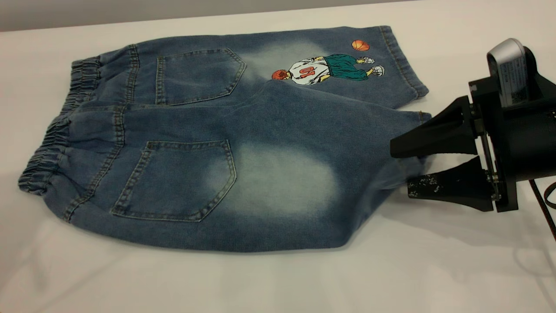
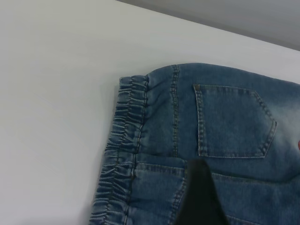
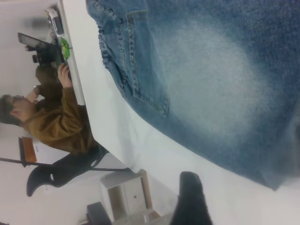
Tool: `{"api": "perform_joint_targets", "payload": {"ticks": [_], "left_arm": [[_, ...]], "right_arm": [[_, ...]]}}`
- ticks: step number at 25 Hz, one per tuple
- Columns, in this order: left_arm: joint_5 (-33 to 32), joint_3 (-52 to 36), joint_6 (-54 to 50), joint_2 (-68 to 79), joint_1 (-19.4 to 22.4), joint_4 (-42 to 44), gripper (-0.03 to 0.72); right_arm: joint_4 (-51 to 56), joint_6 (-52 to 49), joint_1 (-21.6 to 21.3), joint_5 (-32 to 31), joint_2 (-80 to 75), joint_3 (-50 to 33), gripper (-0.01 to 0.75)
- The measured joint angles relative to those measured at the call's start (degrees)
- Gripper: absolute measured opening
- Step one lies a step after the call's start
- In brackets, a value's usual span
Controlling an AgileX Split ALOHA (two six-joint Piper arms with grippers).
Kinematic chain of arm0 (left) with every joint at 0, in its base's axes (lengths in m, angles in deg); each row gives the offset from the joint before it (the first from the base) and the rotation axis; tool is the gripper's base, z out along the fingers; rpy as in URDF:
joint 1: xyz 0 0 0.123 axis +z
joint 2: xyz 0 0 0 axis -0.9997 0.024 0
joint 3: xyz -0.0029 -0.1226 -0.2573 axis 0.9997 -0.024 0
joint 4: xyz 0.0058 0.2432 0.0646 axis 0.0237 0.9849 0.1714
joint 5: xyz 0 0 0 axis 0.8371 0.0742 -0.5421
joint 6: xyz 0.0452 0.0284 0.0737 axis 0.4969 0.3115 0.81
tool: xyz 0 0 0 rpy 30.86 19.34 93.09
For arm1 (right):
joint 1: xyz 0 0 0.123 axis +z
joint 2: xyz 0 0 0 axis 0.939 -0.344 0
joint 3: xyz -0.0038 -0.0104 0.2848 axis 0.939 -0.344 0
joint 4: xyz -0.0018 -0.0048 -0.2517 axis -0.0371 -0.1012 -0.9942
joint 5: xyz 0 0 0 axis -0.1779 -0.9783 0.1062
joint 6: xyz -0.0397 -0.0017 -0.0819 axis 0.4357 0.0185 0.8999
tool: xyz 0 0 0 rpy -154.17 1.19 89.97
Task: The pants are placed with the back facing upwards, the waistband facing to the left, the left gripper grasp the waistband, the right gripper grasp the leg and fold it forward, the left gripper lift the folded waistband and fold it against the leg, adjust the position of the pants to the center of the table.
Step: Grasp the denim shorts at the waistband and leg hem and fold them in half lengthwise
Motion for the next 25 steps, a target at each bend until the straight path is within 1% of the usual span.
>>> {"api": "perform_joint_targets", "payload": {"ticks": [2,6,10,13,15,18,20,23,25], "left_arm": [[0.1,0.0,0.0,0.0,0.0,0.0,0.454],[0.1,0.0,0.0,0.0,0.0,0.0,0.454],[0.1,0.0,0.0,0.0,0.0,0.0,0.454],[0.1,0.0,0.0,0.0,0.0,0.0,0.454],[0.1,0.0,0.0,0.0,0.0,0.0,0.454],[0.1,0.0,0.0,0.0,0.0,0.0,0.454],[0.1,0.0,0.0,0.0,0.0,0.0,0.454],[0.1,0.0,0.0,0.0,0.0,0.0,0.454],[0.1,0.0,0.0,0.0,0.0,0.0,0.454]], "right_arm": [[0.0,0.0,0.0,1.2,0.0,-0.2,0.444],[-0.2,-0.1,0.0,7.7,0.0,-0.2,0.444],[-0.2,-0.1,0.0,12.2,0.0,-0.2,0.444],[-0.1,-0.1,0.0,12.7,0.0,-0.2,0.442],[-0.1,-0.1,0.0,12.7,0.0,-0.2,0.428],[-0.1,-0.1,0.0,12.7,0.0,-0.2,0.367],[-0.1,-0.1,0.0,12.7,0.0,-0.2,0.304],[-0.1,-0.1,0.0,12.6,0.0,-0.2,0.188],[-0.1,-0.1,0.0,12.0,0.0,-0.2,0.138]]}}
